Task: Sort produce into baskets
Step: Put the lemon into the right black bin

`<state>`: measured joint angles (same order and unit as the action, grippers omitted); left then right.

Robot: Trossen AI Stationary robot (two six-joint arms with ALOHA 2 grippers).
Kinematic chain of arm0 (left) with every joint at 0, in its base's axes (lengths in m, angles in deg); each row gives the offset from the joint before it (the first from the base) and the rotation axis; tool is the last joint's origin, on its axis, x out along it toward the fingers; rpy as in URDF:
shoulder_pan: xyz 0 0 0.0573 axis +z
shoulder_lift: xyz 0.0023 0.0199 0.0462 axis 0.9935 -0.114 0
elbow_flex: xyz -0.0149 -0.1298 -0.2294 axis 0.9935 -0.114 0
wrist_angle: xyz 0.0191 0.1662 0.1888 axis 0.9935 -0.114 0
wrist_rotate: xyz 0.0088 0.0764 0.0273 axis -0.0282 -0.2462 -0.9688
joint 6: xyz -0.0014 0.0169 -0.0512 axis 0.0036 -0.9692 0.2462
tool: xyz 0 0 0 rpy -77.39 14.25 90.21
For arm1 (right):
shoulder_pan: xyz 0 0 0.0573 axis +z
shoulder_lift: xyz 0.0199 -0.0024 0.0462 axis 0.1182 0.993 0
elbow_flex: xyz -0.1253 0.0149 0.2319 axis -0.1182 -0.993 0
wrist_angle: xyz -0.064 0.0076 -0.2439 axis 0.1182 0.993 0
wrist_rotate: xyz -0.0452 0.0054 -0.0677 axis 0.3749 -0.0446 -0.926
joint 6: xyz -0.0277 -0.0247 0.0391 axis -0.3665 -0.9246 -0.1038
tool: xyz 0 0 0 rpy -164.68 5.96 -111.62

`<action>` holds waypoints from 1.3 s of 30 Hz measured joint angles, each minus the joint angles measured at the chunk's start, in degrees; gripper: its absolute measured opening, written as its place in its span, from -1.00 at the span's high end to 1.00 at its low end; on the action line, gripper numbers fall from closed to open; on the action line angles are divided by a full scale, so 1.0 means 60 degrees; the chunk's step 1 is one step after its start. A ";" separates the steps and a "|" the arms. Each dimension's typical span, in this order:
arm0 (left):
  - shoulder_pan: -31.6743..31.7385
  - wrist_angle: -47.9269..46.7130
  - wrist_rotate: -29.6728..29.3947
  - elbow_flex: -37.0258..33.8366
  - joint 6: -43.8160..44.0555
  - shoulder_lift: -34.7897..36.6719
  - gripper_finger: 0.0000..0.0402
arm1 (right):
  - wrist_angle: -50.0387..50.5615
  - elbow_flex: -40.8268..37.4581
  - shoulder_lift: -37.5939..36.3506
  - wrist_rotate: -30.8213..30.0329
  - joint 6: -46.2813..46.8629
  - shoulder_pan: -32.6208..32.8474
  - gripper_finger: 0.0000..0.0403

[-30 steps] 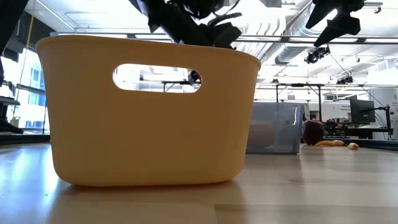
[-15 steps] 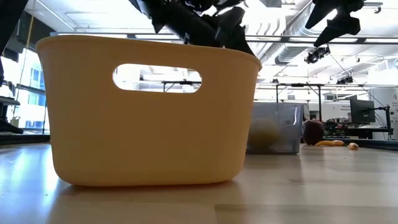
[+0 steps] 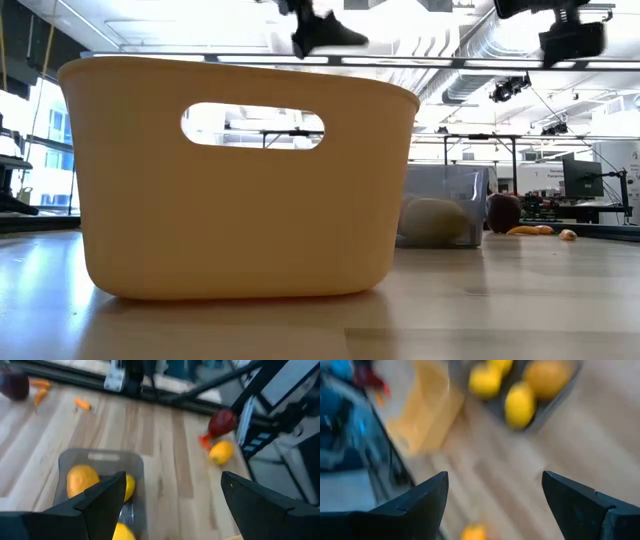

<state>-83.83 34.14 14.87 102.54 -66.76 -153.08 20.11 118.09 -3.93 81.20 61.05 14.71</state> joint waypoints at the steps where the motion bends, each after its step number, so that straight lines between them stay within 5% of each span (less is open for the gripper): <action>1: -0.0042 -0.0041 -0.0008 -0.0047 0.0087 0.0185 -0.56 | -0.0008 0.0000 0.0346 0.0216 0.0282 0.0410 -0.55; 14: -0.0636 -0.0591 -0.0012 -0.0064 0.1511 0.0824 -0.56 | -0.1498 0.0000 0.5303 0.2973 0.2771 0.4594 -0.55; 39: -0.0756 -0.0710 -0.0010 -0.0064 0.1875 0.0824 -0.56 | -0.3251 0.0000 0.7646 0.2709 0.4153 0.5335 -0.55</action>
<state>-88.36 29.88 14.81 102.16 -55.51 -148.14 0.60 118.09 41.95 97.46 85.96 46.72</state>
